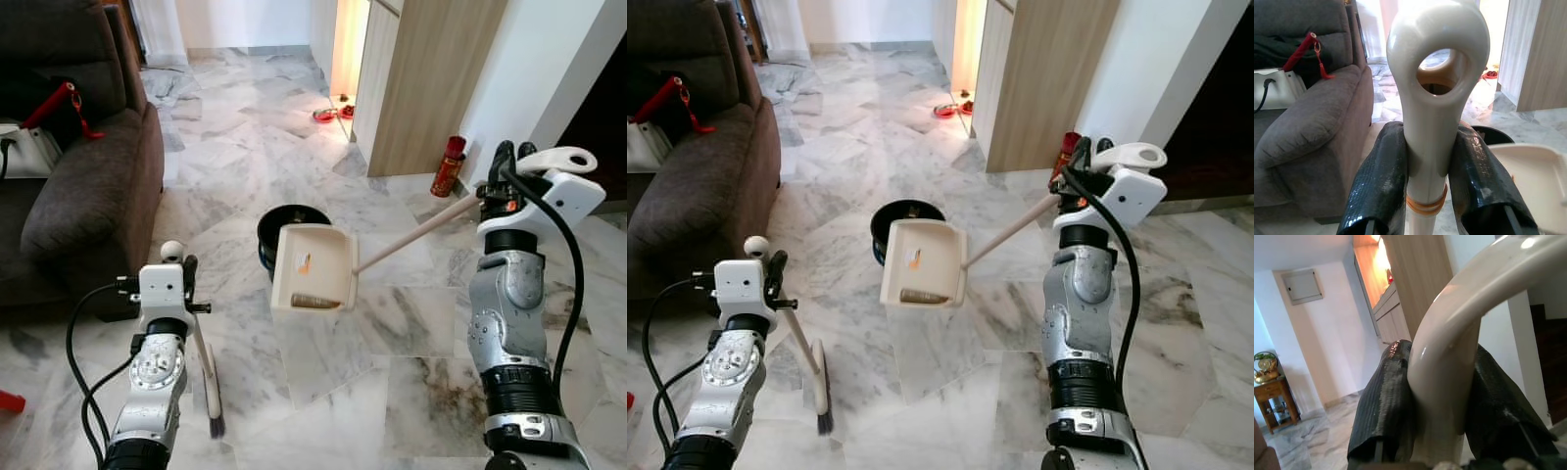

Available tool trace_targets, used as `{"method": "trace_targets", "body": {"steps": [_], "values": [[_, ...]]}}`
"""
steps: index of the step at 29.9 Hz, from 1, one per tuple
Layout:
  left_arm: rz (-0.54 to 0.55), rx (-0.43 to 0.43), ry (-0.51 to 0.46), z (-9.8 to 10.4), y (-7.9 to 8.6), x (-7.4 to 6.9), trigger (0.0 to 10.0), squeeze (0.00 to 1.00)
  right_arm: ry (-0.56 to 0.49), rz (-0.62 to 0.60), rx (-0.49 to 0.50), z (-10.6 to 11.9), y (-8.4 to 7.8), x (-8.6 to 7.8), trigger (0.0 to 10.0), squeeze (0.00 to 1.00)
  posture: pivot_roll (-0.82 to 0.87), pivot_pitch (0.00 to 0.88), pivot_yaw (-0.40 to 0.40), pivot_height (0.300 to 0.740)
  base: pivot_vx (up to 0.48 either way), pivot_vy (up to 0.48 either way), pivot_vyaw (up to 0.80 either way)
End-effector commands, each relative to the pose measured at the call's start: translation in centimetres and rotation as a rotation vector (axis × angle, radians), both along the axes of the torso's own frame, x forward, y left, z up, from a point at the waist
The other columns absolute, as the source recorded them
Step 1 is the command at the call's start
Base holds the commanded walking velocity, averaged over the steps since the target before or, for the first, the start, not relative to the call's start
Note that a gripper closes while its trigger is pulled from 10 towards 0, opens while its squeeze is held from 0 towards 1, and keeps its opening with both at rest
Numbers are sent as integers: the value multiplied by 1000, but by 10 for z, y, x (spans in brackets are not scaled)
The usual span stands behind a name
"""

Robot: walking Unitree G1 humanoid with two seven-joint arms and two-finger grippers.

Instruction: Sweep floor

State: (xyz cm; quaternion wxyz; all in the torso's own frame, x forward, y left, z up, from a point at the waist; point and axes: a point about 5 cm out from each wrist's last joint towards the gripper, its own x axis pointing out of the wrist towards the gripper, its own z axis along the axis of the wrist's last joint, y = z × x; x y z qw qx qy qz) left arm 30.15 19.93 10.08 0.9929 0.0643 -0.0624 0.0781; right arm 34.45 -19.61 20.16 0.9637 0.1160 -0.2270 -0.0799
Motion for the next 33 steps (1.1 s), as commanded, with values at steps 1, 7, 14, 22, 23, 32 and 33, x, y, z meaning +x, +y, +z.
{"method": "trace_targets", "body": {"steps": [1, 7, 14, 22, 23, 32, 33], "values": [[-8, 24, -68, 16, -3, 5, 10000, 0, -101, 0, 0, 22, 0, -4, 10000, 0, 73, 0, -32, 740, 281, 0, 0], [-7, 23, -65, 16, -3, 5, 10000, 0, -100, 13, -7, 23, 1, -4, 10000, 0, 73, 0, -34, 740, 314, 0, 0], [-6, 21, -65, 15, -4, 5, 10000, 0, -94, 36, -37, 24, 5, -3, 10000, 0, 75, 0, -38, 740, 335, 0, 0], [-2, 19, -64, 14, -4, 5, 10000, 0, -92, 47, -42, 24, 7, -4, 10000, 0, 78, 0, -45, 740, 345, 0, 0], [-2, 19, -64, 14, -4, 5, 10000, 0, -92, 47, -42, 24, 7, -4, 10000, 0, 78, 0, -45, 740, 345, 0, 0], [4, 15, -69, 15, -4, 4, 10000, 0, -95, 60, -52, 27, 8, -3, 10000, 0, 80, 0, -49, 740, 348, 0, 0], [5, 15, -69, 15, -4, 4, 10000, 0, -96, 63, -55, 27, 8, -3, 10000, 0, 82, 0, -50, 740, 349, 0, 494]]}}
